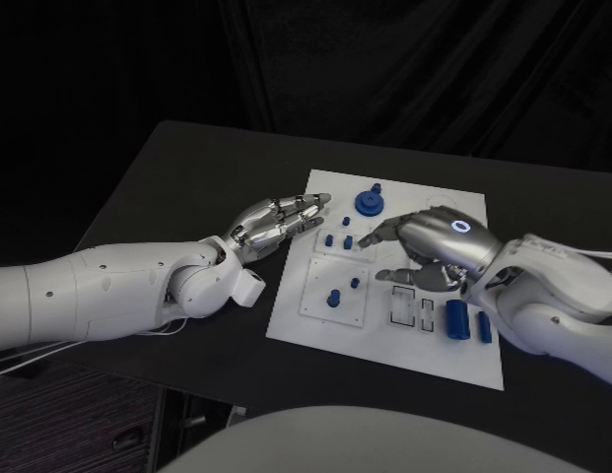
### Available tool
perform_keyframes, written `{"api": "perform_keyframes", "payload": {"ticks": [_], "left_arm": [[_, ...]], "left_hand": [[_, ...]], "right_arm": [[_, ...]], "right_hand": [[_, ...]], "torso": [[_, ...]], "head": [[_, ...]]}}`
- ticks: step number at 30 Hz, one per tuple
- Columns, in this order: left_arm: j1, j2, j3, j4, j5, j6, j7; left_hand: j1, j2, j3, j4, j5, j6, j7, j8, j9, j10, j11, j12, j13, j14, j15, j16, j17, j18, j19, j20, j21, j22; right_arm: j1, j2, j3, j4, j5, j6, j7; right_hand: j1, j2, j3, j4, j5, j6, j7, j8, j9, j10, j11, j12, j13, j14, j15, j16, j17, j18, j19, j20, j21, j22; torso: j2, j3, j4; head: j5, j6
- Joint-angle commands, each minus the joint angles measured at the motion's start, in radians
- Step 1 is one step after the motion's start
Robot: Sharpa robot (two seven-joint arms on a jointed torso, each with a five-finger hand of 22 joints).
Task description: Assemble the parts on the task board
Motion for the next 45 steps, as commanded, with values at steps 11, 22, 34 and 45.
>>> {"api": "perform_keyframes", "payload": {"ticks": [11,22,34,45], "left_arm": [[0.006,-0.040,0.001,0.055,-0.039,-0.191,0.194],[0.034,-0.050,0.001,0.085,-0.057,-0.205,0.222],[0.038,-0.064,0.001,0.094,-0.059,-0.191,0.213],[0.038,-0.070,0.001,0.095,-0.059,-0.176,0.210]], "left_hand": [[-0.014,-0.035,-0.025,0.049,0.001,0.030,-0.001,0.012,0.002,0.010,-0.024,0.027,0.003,-0.010,-0.038,-0.002,-0.002,-0.012,0.000,-0.062,-0.003,-0.001],[0.021,-0.040,-0.033,0.072,0.002,0.045,-0.019,0.014,0.002,0.008,-0.049,0.037,0.002,-0.022,-0.070,-0.018,-0.006,-0.079,0.000,-0.161,-0.003,-0.001],[0.026,-0.035,-0.030,0.072,0.002,0.042,-0.017,0.012,0.002,0.004,-0.046,0.031,0.001,-0.023,-0.064,-0.021,-0.007,-0.084,0.000,-0.160,-0.003,-0.001],[0.037,-0.030,-0.025,0.070,0.005,0.058,-0.009,0.016,0.004,0.010,-0.035,0.043,0.003,-0.020,-0.052,-0.012,-0.005,-0.086,0.000,-0.149,-0.003,-0.001]], "right_arm": [[0.097,-0.235,-0.014,0.105,0.532,-0.022,0.010],[0.086,-0.318,-0.016,0.108,0.607,0.087,-0.205],[0.023,-0.318,-0.017,0.135,0.526,0.253,-0.485],[-0.033,-0.282,-0.017,0.150,0.360,0.207,-0.566]], "right_hand": [[0.011,0.046,0.010,-0.003,0.032,0.116,0.037,0.099,0.035,0.017,-0.046,0.525,0.290,-0.036,-0.008,-0.003,-0.035,0.019,-0.021,-0.005,-0.050,0.075],[-0.237,0.112,-0.043,0.006,0.184,0.200,-0.071,0.358,0.201,0.769,-0.153,1.205,1.284,0.276,-0.111,0.394,0.584,-0.093,0.249,-0.101,0.632,0.221],[-0.515,0.142,-0.080,0.010,0.176,0.114,-0.070,0.459,0.346,0.794,-0.151,1.218,1.327,0.288,-0.110,0.421,0.637,-0.118,0.280,-0.102,0.770,0.254],[-0.498,0.104,-0.070,0.010,0.167,0.083,-0.062,0.453,0.362,0.794,-0.144,1.218,1.327,0.288,-0.105,0.421,0.637,-0.120,0.282,-0.097,0.778,0.256]], "torso": [[-0.005,-0.0030,-0.0008],[-0.004,0.0055,-0.0214],[-0.001,0.0140,-0.0276],[-0.002,0.0126,-0.0267]], "head": [[-0.119,0.000],[-0.240,0.000],[-0.330,0.000],[-0.347,0.000]]}}
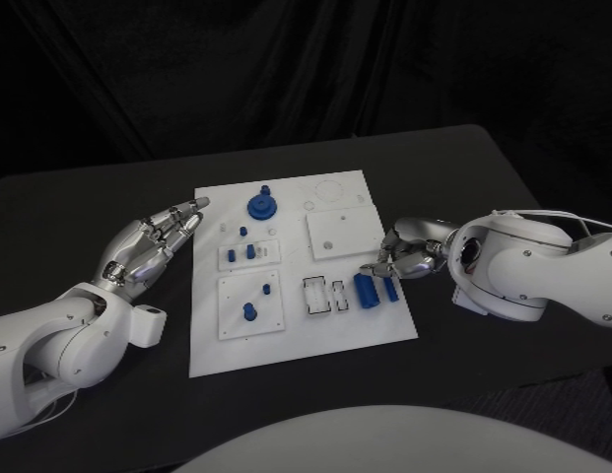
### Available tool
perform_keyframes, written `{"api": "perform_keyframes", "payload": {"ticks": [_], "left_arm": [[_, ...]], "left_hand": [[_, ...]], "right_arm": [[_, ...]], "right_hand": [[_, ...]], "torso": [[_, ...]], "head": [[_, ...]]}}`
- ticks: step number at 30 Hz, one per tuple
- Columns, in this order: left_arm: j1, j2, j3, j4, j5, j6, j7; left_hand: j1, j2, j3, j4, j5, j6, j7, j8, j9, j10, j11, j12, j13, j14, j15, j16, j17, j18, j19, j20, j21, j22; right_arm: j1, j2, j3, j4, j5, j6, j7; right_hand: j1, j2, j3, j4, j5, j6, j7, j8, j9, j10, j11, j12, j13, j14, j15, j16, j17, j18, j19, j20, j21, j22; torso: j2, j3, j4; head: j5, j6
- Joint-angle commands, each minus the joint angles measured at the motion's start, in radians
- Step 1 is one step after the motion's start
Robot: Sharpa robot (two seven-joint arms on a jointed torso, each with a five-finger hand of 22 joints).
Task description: Assemble the parts on the task board
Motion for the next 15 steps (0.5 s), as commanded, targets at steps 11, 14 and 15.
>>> {"api": "perform_keyframes", "payload": {"ticks": [11,14,15], "left_arm": [[0.002,-0.008,0.001,0.001,-0.010,0.026,0.200],[0.001,-0.006,0.001,0.000,-0.010,0.032,0.196],[0.001,-0.005,0.001,0.000,-0.010,0.033,0.195]], "left_hand": [[0.017,-0.002,0.009,-0.001,0.006,0.012,0.004,0.006,0.002,0.004,0.015,0.011,0.002,0.000,0.016,0.006,0.001,-0.016,-0.001,0.015,-0.003,-0.002],[0.019,-0.002,0.010,-0.001,0.006,0.011,0.006,0.006,0.002,0.004,0.017,0.011,0.001,0.000,0.019,0.007,0.001,-0.015,-0.001,0.019,-0.003,-0.002],[0.020,-0.001,0.010,-0.001,0.006,0.012,0.006,0.006,0.002,0.005,0.019,0.011,0.001,0.000,0.020,0.007,0.001,-0.014,-0.001,0.021,-0.003,-0.002]], "right_arm": [[-0.038,0.020,0.001,0.021,-0.225,-0.016,-0.119],[-0.040,0.027,0.001,0.021,-0.233,-0.012,-0.127],[-0.040,0.029,0.001,0.020,-0.234,-0.010,-0.130]], "right_hand": [[-0.046,-0.046,-0.004,0.006,-0.079,0.009,-0.002,-0.001,0.009,0.103,0.008,0.003,0.263,0.106,0.007,0.002,0.263,-0.018,0.097,0.007,0.003,0.257],[-0.061,-0.058,-0.007,0.006,-0.109,0.013,-0.003,-0.001,0.010,0.103,0.007,0.003,0.263,0.106,0.006,0.002,0.263,-0.018,0.097,0.006,0.004,0.257],[-0.072,-0.064,-0.010,0.007,-0.129,0.015,-0.003,-0.002,0.011,0.103,0.007,0.003,0.263,0.106,0.005,0.002,0.263,-0.018,0.097,0.006,0.004,0.257]], "torso": [[0.001,-0.0022,0.0080],[0.001,-0.0019,0.0081],[0.002,-0.0016,0.0083]], "head": [[0.007,0.000],[0.008,0.000],[0.008,0.000]]}}
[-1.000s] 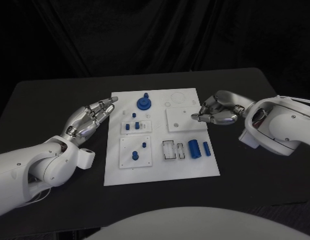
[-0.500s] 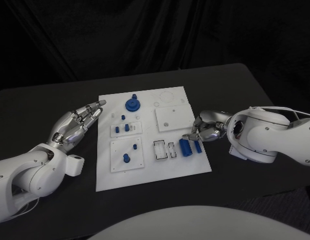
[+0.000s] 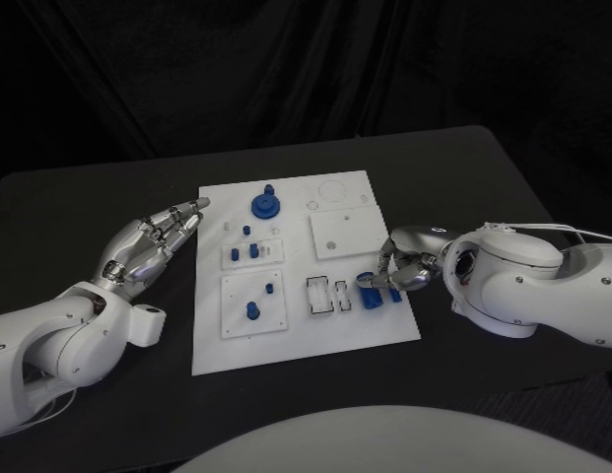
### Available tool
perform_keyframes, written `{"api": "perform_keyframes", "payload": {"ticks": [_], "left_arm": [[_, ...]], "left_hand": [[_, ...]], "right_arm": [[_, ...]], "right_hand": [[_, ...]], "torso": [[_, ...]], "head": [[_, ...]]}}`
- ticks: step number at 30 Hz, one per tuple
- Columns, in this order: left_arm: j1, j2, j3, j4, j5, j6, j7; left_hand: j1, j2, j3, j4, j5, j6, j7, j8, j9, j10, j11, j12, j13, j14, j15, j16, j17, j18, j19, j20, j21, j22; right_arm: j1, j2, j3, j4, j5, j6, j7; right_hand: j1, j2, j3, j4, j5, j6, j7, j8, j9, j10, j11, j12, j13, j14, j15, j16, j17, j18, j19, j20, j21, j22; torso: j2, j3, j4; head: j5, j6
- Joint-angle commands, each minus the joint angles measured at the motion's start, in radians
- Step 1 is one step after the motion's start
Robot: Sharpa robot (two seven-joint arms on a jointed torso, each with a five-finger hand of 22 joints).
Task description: Assemble the parts on the task board
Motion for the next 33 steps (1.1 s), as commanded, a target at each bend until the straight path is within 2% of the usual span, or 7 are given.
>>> {"api": "perform_keyframes", "payload": {"ticks": [1,4,5,10,15,23,33], "left_arm": [[0.001,0.004,0.001,0.001,-0.009,0.025,0.194],[0.001,0.005,0.001,0.001,-0.009,0.028,0.191],[0.001,0.005,0.001,0.001,-0.009,0.028,0.191],[0.001,0.004,0.001,0.001,-0.009,0.032,0.184],[0.001,0.005,0.001,0.001,-0.009,0.038,0.179],[0.001,0.004,0.001,0.001,-0.009,0.049,0.171],[0.001,0.009,0.001,-0.005,-0.009,0.066,0.162]], "left_hand": [[0.012,-0.001,0.005,-0.001,0.006,0.004,0.005,0.006,0.001,0.001,0.008,0.006,0.001,0.003,0.008,0.007,0.001,-0.014,0.003,0.010,-0.003,-0.002],[0.013,-0.001,0.005,-0.001,0.007,0.004,0.007,0.006,0.001,0.002,0.009,0.007,0.001,0.003,0.009,0.008,0.001,-0.013,0.003,0.013,-0.003,-0.002],[0.013,-0.001,0.006,-0.001,0.007,0.004,0.007,0.006,0.001,0.002,0.009,0.007,0.001,0.003,0.010,0.008,0.001,-0.012,0.003,0.014,-0.003,-0.002],[0.016,0.000,0.007,-0.002,0.007,0.004,0.008,0.006,0.001,0.002,0.011,0.007,0.001,0.003,0.012,0.008,0.001,-0.010,0.003,0.019,-0.003,-0.002],[0.020,0.001,0.011,-0.004,0.009,0.000,0.010,0.004,0.000,0.001,0.014,0.004,0.001,0.004,0.016,0.010,0.001,-0.001,0.003,0.032,-0.003,-0.002],[0.023,-0.001,0.012,-0.005,0.009,0.000,0.012,0.004,0.000,0.000,0.017,0.002,0.000,0.004,0.020,0.011,0.002,0.010,0.003,0.047,-0.003,-0.002],[0.023,-0.001,0.013,-0.004,0.009,-0.004,0.014,0.003,0.000,-0.001,0.019,0.000,0.000,0.005,0.023,0.012,0.002,0.015,0.003,0.055,-0.003,-0.002]], "right_arm": [[-0.004,0.005,0.000,0.002,-0.055,-0.004,-0.053],[-0.005,0.008,0.000,0.000,-0.056,0.009,-0.063],[-0.005,0.009,0.000,0.000,-0.057,0.012,-0.064],[-0.007,0.017,0.000,-0.006,-0.058,0.034,-0.068],[-0.011,0.024,0.000,-0.012,-0.058,0.048,-0.067],[-0.016,0.035,0.001,-0.026,-0.058,0.078,-0.072],[-0.023,0.056,0.001,-0.047,-0.049,0.057,-0.038]], "right_hand": [[-0.027,-0.014,-0.010,0.005,-0.045,0.008,0.000,-0.003,0.002,0.106,0.003,0.003,0.263,0.106,0.005,0.002,0.263,-0.018,0.097,0.005,0.004,0.257],[-0.047,-0.027,-0.016,0.005,-0.076,0.008,0.000,-0.005,0.003,0.106,0.003,0.003,0.263,0.106,0.005,0.002,0.263,-0.017,0.096,0.005,0.001,0.256],[-0.055,-0.033,-0.020,0.005,-0.091,0.008,0.000,-0.006,0.004,0.106,0.003,0.003,0.263,0.106,0.005,0.002,0.263,-0.017,0.095,0.005,0.000,0.255],[-0.064,-0.038,-0.024,0.005,-0.107,0.009,0.000,-0.007,0.005,0.106,0.003,0.003,0.263,0.106,0.005,0.002,0.263,-0.017,0.095,0.005,-0.001,0.255],[-0.062,-0.031,-0.019,0.004,-0.108,0.014,-0.001,-0.006,0.006,0.106,0.003,0.003,0.263,0.106,0.004,0.002,0.263,-0.016,0.093,0.005,-0.004,0.254],[-0.028,-0.011,0.001,0.003,-0.077,0.019,-0.002,-0.010,0.008,0.106,0.002,0.003,0.263,0.106,0.002,0.002,0.263,-0.014,0.090,0.003,-0.010,0.251],[0.031,0.017,0.026,-0.002,0.003,0.026,-0.003,-0.016,0.012,0.106,0.001,0.003,0.263,0.106,-0.001,0.002,0.263,-0.014,0.089,0.001,-0.011,0.251]], "torso": [[0.001,0.0008,0.0024],[0.002,0.0014,0.0020],[0.003,0.0046,0.0005],[0.003,0.0031,0.0029],[0.002,0.0035,-0.0006],[0.001,0.0036,0.0003],[0.000,0.0043,0.0016]], "head": [[0.001,0.000],[0.003,0.000],[0.006,0.000],[0.007,0.000],[0.016,0.000],[0.017,0.000],[0.023,0.000]]}}
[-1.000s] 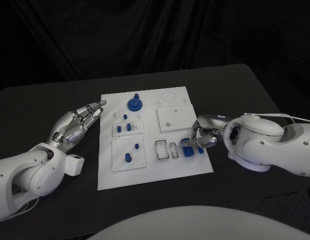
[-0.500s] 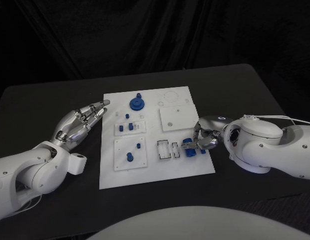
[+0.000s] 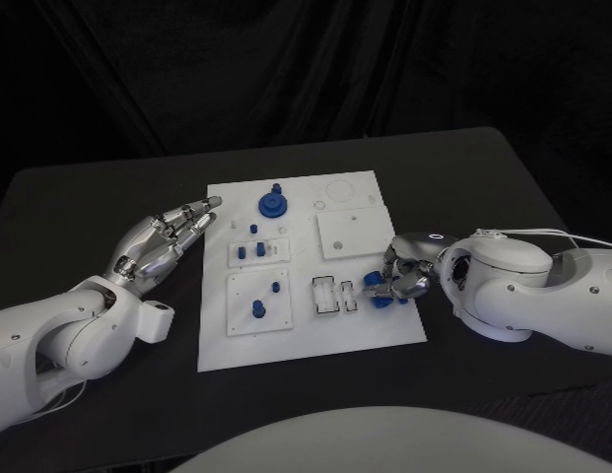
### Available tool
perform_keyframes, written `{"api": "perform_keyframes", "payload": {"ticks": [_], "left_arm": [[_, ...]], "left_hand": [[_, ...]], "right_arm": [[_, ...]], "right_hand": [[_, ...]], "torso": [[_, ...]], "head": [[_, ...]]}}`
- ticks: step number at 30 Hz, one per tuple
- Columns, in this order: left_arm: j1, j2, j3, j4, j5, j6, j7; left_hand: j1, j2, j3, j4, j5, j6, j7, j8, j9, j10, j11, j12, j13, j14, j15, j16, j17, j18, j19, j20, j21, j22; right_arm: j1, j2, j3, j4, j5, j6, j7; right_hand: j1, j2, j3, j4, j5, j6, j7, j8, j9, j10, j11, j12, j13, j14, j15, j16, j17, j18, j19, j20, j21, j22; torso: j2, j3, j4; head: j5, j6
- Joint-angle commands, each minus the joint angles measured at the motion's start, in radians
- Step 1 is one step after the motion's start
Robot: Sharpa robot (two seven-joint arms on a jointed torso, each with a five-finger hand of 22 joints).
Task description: Assemble the parts on the task board
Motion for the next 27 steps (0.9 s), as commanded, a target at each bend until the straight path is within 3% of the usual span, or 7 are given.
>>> {"api": "perform_keyframes", "payload": {"ticks": [1,4,10,15,19,25,27], "left_arm": [[0.001,0.002,0.001,0.000,-0.008,0.030,0.162],[0.001,0.002,0.001,-0.001,-0.008,0.034,0.160],[0.001,0.002,0.001,-0.002,-0.008,0.039,0.156],[0.001,0.003,0.001,-0.004,-0.008,0.045,0.153],[0.001,0.003,0.001,-0.006,-0.008,0.049,0.150],[0.000,0.004,0.001,-0.008,-0.008,0.054,0.148],[0.000,0.004,0.001,-0.009,-0.008,0.055,0.147]], "left_hand": [[0.006,0.000,0.008,0.001,0.005,-0.006,0.006,0.002,0.000,0.001,0.009,-0.005,0.000,-0.002,0.009,0.004,0.001,0.019,0.001,0.017,-0.003,-0.002],[0.007,0.000,0.008,0.001,0.005,-0.007,0.006,0.002,0.000,0.000,0.009,-0.006,0.000,-0.002,0.009,0.004,0.001,0.020,0.001,0.019,-0.003,-0.002],[0.008,0.000,0.009,0.001,0.006,-0.011,0.006,0.001,-0.001,-0.002,0.009,-0.009,0.000,-0.002,0.010,0.005,0.001,0.026,0.001,0.024,-0.003,-0.002],[0.008,0.001,0.009,0.001,0.006,-0.012,0.006,0.000,-0.001,-0.002,0.009,-0.010,0.000,-0.002,0.010,0.005,0.002,0.028,0.001,0.027,-0.003,-0.002],[0.008,0.001,0.010,0.000,0.006,-0.013,0.006,0.000,-0.001,-0.003,0.009,-0.011,0.000,-0.002,0.011,0.005,0.002,0.029,0.001,0.029,-0.003,-0.002],[0.009,0.002,0.011,0.000,0.006,-0.015,0.006,-0.001,-0.001,-0.004,0.010,-0.011,0.000,-0.001,0.012,0.006,0.002,0.032,0.001,0.033,-0.003,-0.002],[0.009,0.002,0.011,0.000,0.006,-0.015,0.006,-0.001,-0.001,-0.004,0.010,-0.011,0.000,-0.001,0.012,0.006,0.002,0.032,0.001,0.033,-0.003,-0.002]], "right_arm": [[-0.005,0.006,0.000,-0.007,0.004,-0.008,0.011],[-0.010,0.012,0.000,-0.013,0.011,-0.023,0.023],[-0.014,0.023,0.000,-0.028,0.035,-0.019,0.034],[-0.015,0.027,0.000,-0.035,0.084,-0.036,0.056],[-0.016,0.028,0.001,-0.037,0.157,-0.081,0.088],[-0.016,0.022,0.001,-0.034,0.254,-0.196,0.162],[-0.016,0.018,0.001,-0.031,0.279,-0.228,0.182]], "right_hand": [[0.022,0.005,0.009,-0.001,0.018,0.007,-0.001,-0.005,0.002,0.106,0.001,0.003,0.263,0.106,-0.001,0.003,0.263,-0.014,0.089,0.001,-0.004,0.251],[0.068,0.014,0.022,-0.006,0.083,0.009,-0.002,-0.007,0.005,0.106,0.000,0.003,0.263,0.106,-0.003,0.003,0.263,-0.014,0.089,-0.001,-0.003,0.251],[0.077,0.013,0.021,-0.004,0.107,0.006,-0.001,-0.011,0.004,0.106,0.000,0.003,0.263,0.106,-0.001,0.003,0.263,-0.013,0.088,-0.001,-0.005,0.250],[0.132,0.025,0.044,-0.020,0.225,0.006,-0.005,-0.015,0.006,0.106,-0.002,0.003,0.263,0.106,-0.002,0.003,0.263,-0.013,0.088,-0.001,-0.004,0.250],[0.189,0.025,0.084,-0.044,0.409,0.018,-0.014,-0.011,0.013,0.106,-0.010,0.003,0.263,0.106,-0.009,0.003,0.263,-0.015,0.090,-0.006,0.000,0.252],[0.206,0.011,0.104,-0.058,0.487,0.021,-0.017,-0.006,0.021,0.106,-0.015,0.003,0.263,0.106,-0.011,0.003,0.263,-0.016,0.092,-0.009,0.004,0.253],[0.208,0.009,0.106,-0.060,0.493,0.021,-0.018,-0.005,0.023,0.106,-0.015,0.003,0.263,0.106,-0.011,0.003,0.263,-0.016,0.092,-0.009,0.005,0.254]], "torso": [[-0.001,0.0003,0.0004],[-0.001,-0.0001,-0.0012],[-0.002,0.0005,0.0002],[-0.001,0.0005,0.0006],[-0.001,0.0009,-0.0002],[-0.002,0.0003,-0.0008],[-0.001,0.0009,-0.0005]], "head": [[0.001,0.000],[0.005,0.000],[0.005,0.000],[0.010,0.000],[0.017,0.000],[0.021,0.000],[0.021,0.000]]}}
